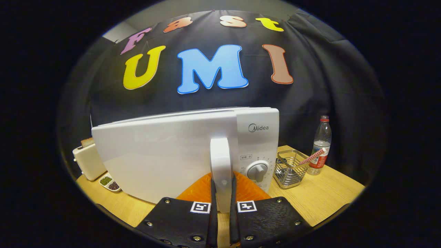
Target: Open the microwave, put the food inside, and close the microwave door.
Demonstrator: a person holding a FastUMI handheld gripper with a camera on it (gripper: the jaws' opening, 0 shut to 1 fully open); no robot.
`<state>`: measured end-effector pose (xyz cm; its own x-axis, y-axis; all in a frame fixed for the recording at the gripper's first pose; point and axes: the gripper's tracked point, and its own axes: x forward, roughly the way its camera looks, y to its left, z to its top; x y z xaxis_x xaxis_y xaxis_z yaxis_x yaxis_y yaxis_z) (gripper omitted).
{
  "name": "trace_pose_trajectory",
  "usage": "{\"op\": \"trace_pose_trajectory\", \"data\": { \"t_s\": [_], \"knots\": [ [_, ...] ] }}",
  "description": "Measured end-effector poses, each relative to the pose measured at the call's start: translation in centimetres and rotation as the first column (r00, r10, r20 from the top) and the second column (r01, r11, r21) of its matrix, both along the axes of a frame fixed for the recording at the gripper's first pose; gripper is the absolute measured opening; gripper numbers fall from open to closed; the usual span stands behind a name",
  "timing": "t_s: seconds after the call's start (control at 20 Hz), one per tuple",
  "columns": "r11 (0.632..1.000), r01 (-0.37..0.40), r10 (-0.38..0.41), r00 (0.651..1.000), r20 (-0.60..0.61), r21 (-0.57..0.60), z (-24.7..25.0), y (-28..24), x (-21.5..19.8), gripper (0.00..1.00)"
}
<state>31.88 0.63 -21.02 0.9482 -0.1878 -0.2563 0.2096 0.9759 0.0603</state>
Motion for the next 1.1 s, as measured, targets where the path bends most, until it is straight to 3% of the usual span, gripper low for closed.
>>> {"op": "trace_pose_trajectory", "data": {
  "t_s": [0.45,0.9,1.1],
  "knots": [
    [0.979,-0.181,0.178,0.983,0.039,0.097,0.8,5.8,-9.2,0.14],
    [0.905,-0.416,0.409,0.909,0.081,0.089,1.7,18.1,-18.1,0.13],
    [0.911,-0.413,0.411,0.906,0.105,0.003,2.1,23.4,-19.9,0.12]
  ]
}}
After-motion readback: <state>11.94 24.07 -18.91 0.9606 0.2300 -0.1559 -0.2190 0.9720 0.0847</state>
